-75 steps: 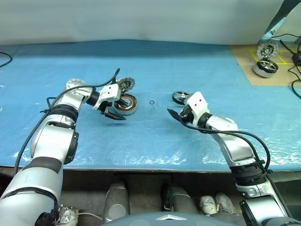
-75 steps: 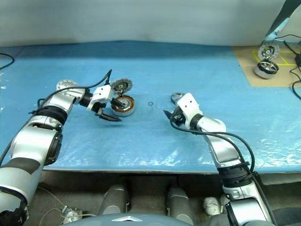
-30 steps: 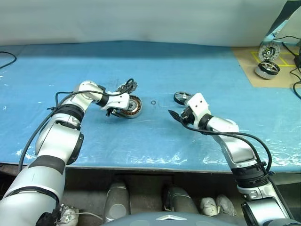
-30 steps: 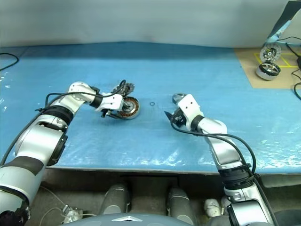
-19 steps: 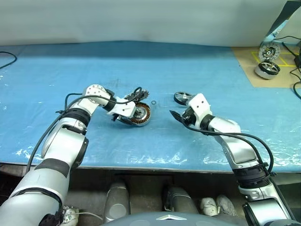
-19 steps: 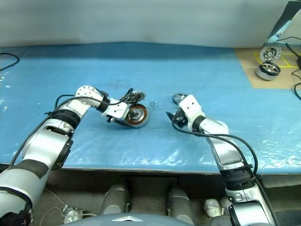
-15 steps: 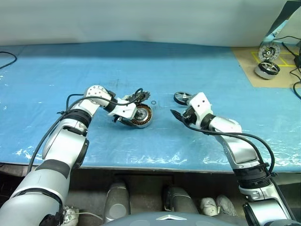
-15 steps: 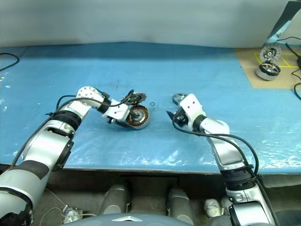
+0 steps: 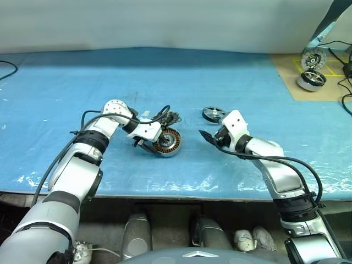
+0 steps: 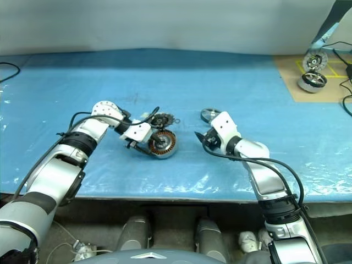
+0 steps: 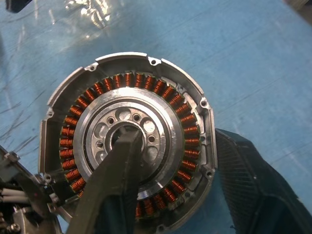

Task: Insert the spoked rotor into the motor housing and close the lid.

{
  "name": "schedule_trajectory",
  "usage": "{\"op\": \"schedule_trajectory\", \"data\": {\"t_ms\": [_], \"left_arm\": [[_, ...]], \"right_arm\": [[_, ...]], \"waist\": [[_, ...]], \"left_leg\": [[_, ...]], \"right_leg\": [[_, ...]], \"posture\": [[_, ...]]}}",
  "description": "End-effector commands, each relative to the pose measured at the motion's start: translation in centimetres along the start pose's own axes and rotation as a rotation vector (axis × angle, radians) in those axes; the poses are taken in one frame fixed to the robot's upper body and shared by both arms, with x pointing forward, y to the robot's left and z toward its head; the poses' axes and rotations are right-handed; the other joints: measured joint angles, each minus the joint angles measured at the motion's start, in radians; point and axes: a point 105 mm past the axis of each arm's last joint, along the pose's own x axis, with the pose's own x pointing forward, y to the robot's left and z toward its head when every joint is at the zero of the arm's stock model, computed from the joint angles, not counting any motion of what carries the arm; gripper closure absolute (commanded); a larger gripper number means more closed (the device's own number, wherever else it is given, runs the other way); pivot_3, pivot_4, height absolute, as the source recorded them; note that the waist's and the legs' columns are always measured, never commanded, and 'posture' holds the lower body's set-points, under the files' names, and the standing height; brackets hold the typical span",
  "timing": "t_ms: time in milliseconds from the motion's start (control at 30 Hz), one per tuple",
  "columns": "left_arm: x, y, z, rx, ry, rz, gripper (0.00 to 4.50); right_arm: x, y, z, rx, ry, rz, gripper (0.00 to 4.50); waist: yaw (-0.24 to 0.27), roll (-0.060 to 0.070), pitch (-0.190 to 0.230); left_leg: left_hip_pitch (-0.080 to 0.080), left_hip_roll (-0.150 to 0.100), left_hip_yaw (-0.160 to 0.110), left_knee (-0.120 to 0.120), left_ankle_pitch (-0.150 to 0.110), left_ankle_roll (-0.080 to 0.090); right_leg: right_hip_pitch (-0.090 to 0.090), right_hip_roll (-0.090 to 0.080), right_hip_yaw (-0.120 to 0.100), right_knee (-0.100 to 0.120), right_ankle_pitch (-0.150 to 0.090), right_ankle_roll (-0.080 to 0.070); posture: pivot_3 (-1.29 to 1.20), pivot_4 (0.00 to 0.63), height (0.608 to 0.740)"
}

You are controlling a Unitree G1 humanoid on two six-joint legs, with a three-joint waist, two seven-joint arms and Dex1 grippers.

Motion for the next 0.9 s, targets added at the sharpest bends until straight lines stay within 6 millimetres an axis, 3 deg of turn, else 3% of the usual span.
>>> {"op": "schedule_trajectory", "data": {"t_ms": [33, 200, 333, 433, 600, 700, 900], "left_arm": [[-1.2, 0.5, 1.0, 0.08, -0.015, 0.04, 0.66], [-2.3, 0.0, 1.3, 0.111, -0.01, 0.055, 0.66], [-4.1, -0.3, 3.4, 0.108, -0.113, 0.125, 0.66], [-5.5, -1.4, 5.1, 0.015, -0.241, 0.155, 0.66], [-7.5, -3.1, 7.1, -0.308, -0.514, 0.276, 0.66], [-7.8, -4.1, 6.8, -0.459, -0.593, 0.355, 0.66], [-8.9, -5.9, 3.5, -0.737, -0.686, 0.597, 0.66]], "right_arm": [[-0.1, -0.1, 1.7, -0.03, -0.061, -0.001, 0.91], [0.0, 0.1, 1.6, -0.029, -0.06, 0.007, 0.91], [-0.1, 0.3, 1.8, -0.023, -0.068, 0.019, 0.91], [-0.1, 0.8, 1.8, -0.017, -0.074, 0.042, 0.91], [0.9, 0.2, 1.4, 0.016, -0.072, 0.007, 0.91], [1.9, 0.0, 1.2, 0.033, -0.073, -0.004, 0.91], [4.8, -0.1, 1.1, 0.058, -0.079, 0.004, 0.91]], "waist": [[0.0, 0.0, 0.0], [-0.004, 0.0, 0.0], [-0.004, 0.001, 0.001], [-0.006, 0.002, 0.001], [-0.014, 0.003, 0.002], [-0.022, 0.004, 0.002], [-0.036, 0.004, 0.002]], "left_leg": [[0.0, 0.0, 0.0, 0.0, 0.0, 0.0], [-0.001, 0.0, 0.0, 0.0, 0.0, 0.0], [-0.003, 0.0, 0.0, 0.0, 0.0, 0.0], [-0.004, 0.0, 0.0, 0.0, 0.0, 0.0], [-0.004, 0.0, 0.001, 0.0, 0.0, 0.0], [-0.004, 0.0, 0.001, 0.001, 0.0, 0.0], [-0.004, -0.001, 0.001, 0.002, 0.0, 0.0]], "right_leg": [[0.0, 0.0, 0.0, 0.0, 0.0, 0.0], [-0.001, 0.0, 0.0, 0.0, 0.0, 0.0], [-0.003, 0.001, 0.0, 0.0, 0.0, 0.0], [-0.006, 0.001, 0.0, 0.002, 0.0, 0.0], [-0.007, 0.001, 0.0, 0.003, -0.002, -0.002], [-0.007, 0.001, 0.001, 0.004, -0.004, -0.006], [-0.006, 0.002, 0.001, 0.004, -0.004, -0.006]], "posture": [[0.0, 0.15, 0.74], [0.0, 0.15, 0.74], [0.0, 0.15, 0.74], [0.0, 0.15, 0.74], [0.0, 0.15, 0.74], [0.0, 0.15, 0.74], [0.0, 0.15, 0.74]]}}
